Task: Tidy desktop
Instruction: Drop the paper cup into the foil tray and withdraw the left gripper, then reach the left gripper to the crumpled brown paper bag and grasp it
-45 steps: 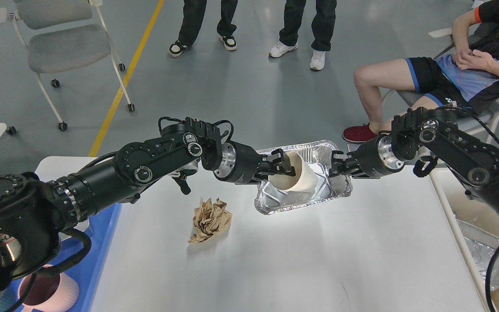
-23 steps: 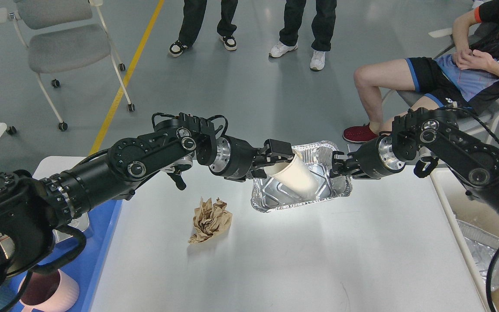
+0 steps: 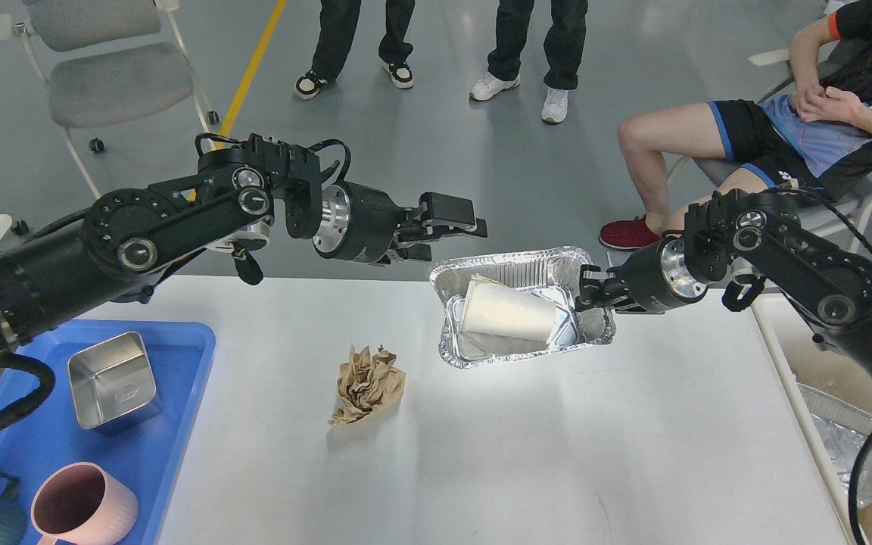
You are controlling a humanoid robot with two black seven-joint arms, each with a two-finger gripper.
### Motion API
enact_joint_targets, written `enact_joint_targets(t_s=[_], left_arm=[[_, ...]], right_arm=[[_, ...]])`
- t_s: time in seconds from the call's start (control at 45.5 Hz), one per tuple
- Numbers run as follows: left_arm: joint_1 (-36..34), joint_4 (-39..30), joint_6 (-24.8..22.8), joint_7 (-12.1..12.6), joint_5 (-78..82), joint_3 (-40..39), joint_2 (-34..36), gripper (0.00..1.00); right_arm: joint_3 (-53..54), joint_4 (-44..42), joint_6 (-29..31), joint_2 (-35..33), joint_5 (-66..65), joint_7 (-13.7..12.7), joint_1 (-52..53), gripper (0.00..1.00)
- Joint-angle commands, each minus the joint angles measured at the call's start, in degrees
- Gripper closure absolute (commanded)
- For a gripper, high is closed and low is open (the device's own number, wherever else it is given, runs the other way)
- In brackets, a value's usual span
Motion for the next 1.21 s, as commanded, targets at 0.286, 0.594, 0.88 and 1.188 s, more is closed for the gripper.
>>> enact_joint_targets(t_s=[0.286,0.594,0.88,1.188], left_arm=[[0.2,-16.1,-4.3,-0.2,-12.6,-3.2,30.3,0.03],[3.2,-16.2,-8.0,-0.2,-22.3,-2.3,49.6,0.03],[8.7,-16.2,-7.9,-1.2,-22.0,-2.3,55.1,0.03],[12.0,-16.1,-1.0,-1.3,-14.7,-2.0,49.7,0.03]], right_arm=[[0.0,0.0,0.0,0.1,0.0,0.0,-0.1,1.0],[0.0,-0.3,0.0,1.3,-0.2,0.0,-0.2,1.0],[0.0,-0.3,-0.3,1.5,-0.2,-0.1,-0.2,1.0],[0.0,-0.2,-0.3,1.6,-0.2,-0.1,-0.3,1.0]])
